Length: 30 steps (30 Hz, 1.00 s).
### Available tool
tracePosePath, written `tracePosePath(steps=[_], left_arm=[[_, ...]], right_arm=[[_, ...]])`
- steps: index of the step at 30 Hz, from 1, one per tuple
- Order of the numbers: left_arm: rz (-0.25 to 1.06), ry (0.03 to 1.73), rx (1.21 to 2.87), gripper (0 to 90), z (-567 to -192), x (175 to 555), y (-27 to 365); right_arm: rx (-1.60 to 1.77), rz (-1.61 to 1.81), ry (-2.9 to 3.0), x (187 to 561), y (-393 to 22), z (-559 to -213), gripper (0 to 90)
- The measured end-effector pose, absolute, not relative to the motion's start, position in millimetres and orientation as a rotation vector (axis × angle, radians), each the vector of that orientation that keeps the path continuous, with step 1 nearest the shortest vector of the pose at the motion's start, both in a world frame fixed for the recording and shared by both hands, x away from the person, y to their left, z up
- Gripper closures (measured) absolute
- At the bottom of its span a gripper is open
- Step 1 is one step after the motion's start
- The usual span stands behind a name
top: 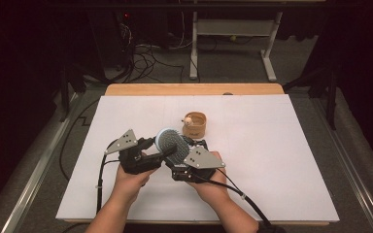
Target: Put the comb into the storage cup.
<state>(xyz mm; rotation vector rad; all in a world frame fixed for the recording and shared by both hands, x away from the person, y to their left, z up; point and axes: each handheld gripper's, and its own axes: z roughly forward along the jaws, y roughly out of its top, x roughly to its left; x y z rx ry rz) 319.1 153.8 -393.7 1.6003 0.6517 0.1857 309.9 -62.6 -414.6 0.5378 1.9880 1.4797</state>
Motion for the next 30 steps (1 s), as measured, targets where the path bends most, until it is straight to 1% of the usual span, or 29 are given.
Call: tracePosePath(steps=[8,18,30], left_arm=[[0.205,0.669,1.593,50.7,-393.1,317.4,153.3],[0.228,0.682,1.579,55.7,-392.0,315.0,152.4],[0.24,0.685,1.563,57.9,-390.4,313.3,153.0]], right_arm=[[0.53,1.444,1.977,308.5,-60.2,-414.9,20.5],[0.525,1.42,1.957,306.9,-58.2,-414.0,20.4],[0.518,1.397,1.944,305.9,-55.6,-411.9,20.2]])
